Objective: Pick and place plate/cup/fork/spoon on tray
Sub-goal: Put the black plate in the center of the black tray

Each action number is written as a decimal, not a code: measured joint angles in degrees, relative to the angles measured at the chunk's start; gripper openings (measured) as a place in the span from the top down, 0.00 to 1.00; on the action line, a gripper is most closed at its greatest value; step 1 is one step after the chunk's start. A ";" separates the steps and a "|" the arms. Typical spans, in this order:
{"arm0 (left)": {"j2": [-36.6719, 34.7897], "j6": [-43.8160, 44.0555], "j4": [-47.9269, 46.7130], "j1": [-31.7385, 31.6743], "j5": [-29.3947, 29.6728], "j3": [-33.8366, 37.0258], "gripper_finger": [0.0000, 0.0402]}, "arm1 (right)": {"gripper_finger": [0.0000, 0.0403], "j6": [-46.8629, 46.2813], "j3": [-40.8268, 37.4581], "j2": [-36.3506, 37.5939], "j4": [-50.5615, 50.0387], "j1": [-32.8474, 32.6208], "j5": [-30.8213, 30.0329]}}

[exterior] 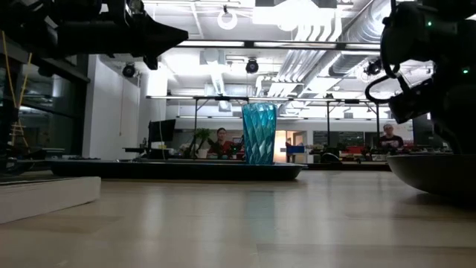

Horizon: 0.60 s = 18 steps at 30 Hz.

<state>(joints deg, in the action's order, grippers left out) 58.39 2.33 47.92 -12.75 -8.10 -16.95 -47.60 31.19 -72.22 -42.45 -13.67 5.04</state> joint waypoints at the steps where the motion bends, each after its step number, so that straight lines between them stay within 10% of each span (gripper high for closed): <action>1: 0.00 0.00 0.00 0.00 0.01 0.00 1.00 | 0.57 -0.02 -0.37 0.01 0.46 0.00 0.08; 7: -2.13 1.70 -0.10 0.09 -1.58 0.00 1.00 | 0.65 0.04 -1.63 0.03 1.28 0.01 -0.01; 13: -6.61 2.10 0.00 0.86 -4.51 0.00 1.00 | 0.95 1.80 -1.52 0.17 2.41 -0.01 2.41; 18: -10.89 2.34 -0.02 3.04 -4.57 0.00 1.00 | 0.95 2.33 -1.00 -0.02 3.94 0.02 3.60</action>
<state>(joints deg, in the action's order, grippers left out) 47.50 4.67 47.90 -9.72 -12.67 -16.95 -45.27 30.19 -72.23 -38.51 -13.65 8.64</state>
